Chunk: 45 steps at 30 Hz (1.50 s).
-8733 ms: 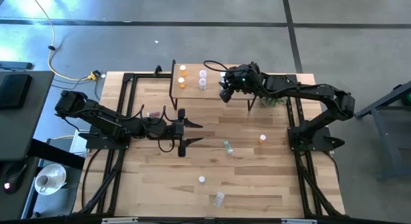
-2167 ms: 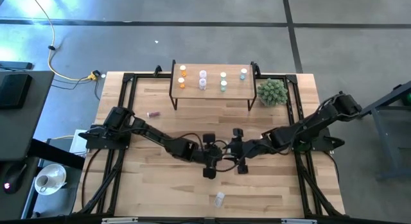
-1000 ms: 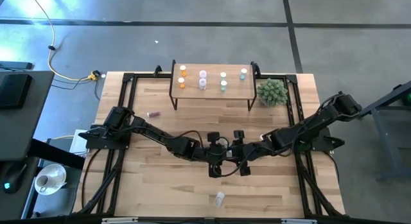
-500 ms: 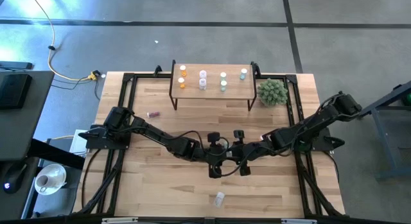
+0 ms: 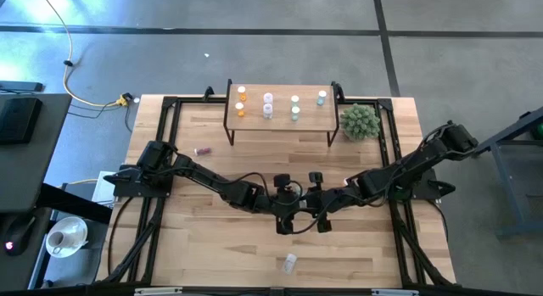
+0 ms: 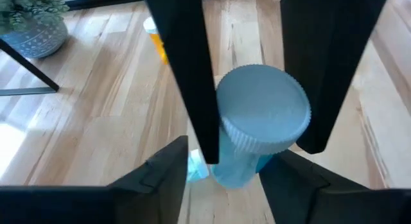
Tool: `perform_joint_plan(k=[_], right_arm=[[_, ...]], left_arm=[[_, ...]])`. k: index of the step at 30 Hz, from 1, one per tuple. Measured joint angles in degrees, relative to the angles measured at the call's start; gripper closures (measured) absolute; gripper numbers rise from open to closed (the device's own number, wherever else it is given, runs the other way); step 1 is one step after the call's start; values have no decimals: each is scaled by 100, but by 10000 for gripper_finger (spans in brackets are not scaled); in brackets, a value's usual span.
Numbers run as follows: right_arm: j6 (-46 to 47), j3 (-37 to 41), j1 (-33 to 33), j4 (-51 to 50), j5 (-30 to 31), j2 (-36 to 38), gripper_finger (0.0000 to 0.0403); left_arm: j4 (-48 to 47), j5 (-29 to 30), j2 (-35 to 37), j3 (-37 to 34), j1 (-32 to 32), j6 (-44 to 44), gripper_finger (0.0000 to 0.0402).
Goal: Pick and place medicine bottles onto shelf by color
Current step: Put the blue pill bottle on the shelf and aligned with the other blue pill bottle
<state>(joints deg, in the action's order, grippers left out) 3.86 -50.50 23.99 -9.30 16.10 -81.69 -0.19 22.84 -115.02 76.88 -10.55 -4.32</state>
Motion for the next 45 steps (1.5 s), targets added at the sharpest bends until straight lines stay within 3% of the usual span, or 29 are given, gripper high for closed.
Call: perform_joint_plan(k=[8, 15, 25, 35, 45], right_arm=[[22, 0, 0, -121, 90, 101, 295], [367, 0, 4, -443, 460, 339, 295], [514, 0, -44, -435, 1176, 813, 295], [-93, 0, -403, 38, 2317, 1844, 295], [-1008, -2, -1787, 1176, 2355, 2766, 295]], left_arm=[[-860, 32, 132, 69, -4, -39, 177], [-2021, 34, 611, 170, -26, -431, 177], [-2616, 436, 761, 129, -54, -444, 178], [-1484, 287, 888, -929, 47, -745, 178], [-184, 319, 1785, -2029, 321, -566, 178]])
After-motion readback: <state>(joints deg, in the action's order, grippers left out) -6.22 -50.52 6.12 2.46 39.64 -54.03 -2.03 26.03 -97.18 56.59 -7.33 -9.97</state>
